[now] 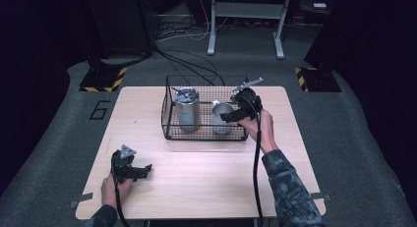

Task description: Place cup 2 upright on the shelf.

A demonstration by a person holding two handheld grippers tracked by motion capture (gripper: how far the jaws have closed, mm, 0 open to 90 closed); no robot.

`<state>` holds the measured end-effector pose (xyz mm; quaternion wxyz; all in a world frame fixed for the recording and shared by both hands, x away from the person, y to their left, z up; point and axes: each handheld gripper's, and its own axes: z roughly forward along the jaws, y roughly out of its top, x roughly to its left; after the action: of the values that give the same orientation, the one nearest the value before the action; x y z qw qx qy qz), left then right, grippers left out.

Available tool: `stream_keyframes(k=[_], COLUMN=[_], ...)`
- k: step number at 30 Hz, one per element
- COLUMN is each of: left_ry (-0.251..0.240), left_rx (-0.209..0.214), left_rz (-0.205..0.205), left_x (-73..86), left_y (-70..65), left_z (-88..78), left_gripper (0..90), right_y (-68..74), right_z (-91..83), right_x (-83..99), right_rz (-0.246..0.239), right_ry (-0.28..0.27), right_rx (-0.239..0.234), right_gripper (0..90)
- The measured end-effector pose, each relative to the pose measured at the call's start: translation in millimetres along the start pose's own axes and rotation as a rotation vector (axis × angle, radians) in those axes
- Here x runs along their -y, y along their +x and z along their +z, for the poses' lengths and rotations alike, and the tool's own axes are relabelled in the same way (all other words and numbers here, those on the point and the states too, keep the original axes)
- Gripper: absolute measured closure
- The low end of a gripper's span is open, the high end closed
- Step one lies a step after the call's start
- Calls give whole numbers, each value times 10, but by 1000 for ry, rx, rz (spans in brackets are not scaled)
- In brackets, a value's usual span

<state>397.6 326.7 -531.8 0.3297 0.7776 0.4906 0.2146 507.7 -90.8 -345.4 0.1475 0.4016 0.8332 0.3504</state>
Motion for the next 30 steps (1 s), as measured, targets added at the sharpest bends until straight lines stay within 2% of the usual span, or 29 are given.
stream_keyframes(k=[7, 14, 17, 19, 20, 22, 30], left_ry=[-1, 5, 2, -1, 2, -1, 0], left_rx=[0, -1, -1, 0, -1, 0, 0], left_rz=[0, 1, 1, 0, 1, 0, 1], left_x=[0, -2, -1, 0, -1, 0, -1], left_y=[0, 1, 0, 0, 0, 0, 0], left_z=[1, -3, -1, 1, -1, 1, 1], left_gripper=[1, 1, 1, 1, 0, 1, 1], right_y=[97, 112, 105, 78, 75, 33, -110], right_z=[-214, -333, -348, -343, -341, -334, -200], right_x=[254, 626, 815, 947, 1014, 1155, 1771], right_rz=[-26, -41, -19, -20, 4, 4, 69], right_ry=[-33, -45, -43, -44, -39, -41, -29], right_rx=[3, 13, 20, 30, 32, 40, 89], right_gripper=[2, 1, 1, 1, 0, 0, 0])
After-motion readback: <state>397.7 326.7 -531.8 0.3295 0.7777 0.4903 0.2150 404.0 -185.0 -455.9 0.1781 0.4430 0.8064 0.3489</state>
